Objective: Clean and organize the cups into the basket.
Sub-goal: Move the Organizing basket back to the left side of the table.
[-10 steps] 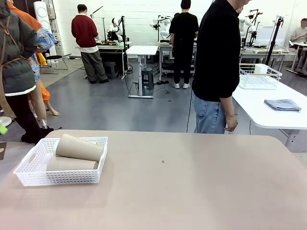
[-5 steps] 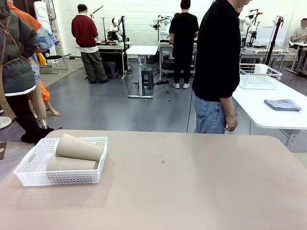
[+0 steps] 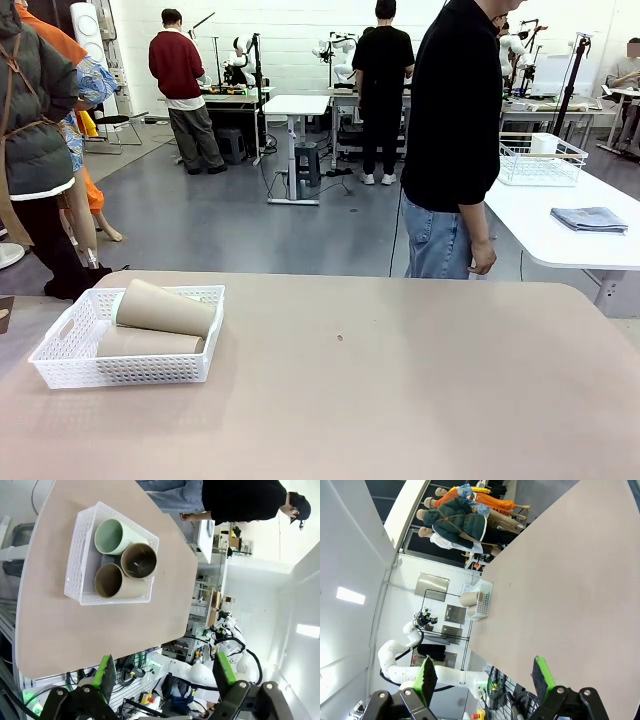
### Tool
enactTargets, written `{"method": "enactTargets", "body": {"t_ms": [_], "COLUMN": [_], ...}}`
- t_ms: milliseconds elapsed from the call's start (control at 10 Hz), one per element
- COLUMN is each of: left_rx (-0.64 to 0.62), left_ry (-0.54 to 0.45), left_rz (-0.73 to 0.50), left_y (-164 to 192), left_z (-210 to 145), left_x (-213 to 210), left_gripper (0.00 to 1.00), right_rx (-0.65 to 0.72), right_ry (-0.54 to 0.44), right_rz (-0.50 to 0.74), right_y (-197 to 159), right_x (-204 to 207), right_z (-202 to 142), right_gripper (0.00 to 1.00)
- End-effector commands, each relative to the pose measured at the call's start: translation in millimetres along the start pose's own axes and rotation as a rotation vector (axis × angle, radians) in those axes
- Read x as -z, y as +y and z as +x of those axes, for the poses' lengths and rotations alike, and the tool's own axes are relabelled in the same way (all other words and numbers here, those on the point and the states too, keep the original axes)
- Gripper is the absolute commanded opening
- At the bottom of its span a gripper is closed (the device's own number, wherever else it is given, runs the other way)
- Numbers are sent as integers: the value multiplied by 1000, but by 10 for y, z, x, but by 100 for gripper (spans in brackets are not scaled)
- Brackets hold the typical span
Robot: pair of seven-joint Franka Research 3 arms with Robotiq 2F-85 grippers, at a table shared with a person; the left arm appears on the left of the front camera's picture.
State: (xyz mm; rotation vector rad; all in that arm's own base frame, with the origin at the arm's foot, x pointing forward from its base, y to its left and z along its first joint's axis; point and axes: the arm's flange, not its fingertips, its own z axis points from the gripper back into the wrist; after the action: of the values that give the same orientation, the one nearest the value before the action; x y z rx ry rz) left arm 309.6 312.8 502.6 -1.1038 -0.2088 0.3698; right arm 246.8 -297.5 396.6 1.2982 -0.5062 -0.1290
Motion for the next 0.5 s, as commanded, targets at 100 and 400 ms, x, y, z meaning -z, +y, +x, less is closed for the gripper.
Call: {"method": "enactTargets", "body": {"t_ms": [100,400], "left_rx": [0,0], "left_ry": [0,0], "left_rz": [0,0], "left_y": [0,0], "left_z": [0,0], "left_x": [0,0], "left_gripper": [100,100], "right_rx": [-1,-1], "right_ry": [0,0], "right_rz": [-3,-3], "right_y": [2,2], "right_x": [4,4], "right_z": [10,10], "right_gripper": [100,100]}}
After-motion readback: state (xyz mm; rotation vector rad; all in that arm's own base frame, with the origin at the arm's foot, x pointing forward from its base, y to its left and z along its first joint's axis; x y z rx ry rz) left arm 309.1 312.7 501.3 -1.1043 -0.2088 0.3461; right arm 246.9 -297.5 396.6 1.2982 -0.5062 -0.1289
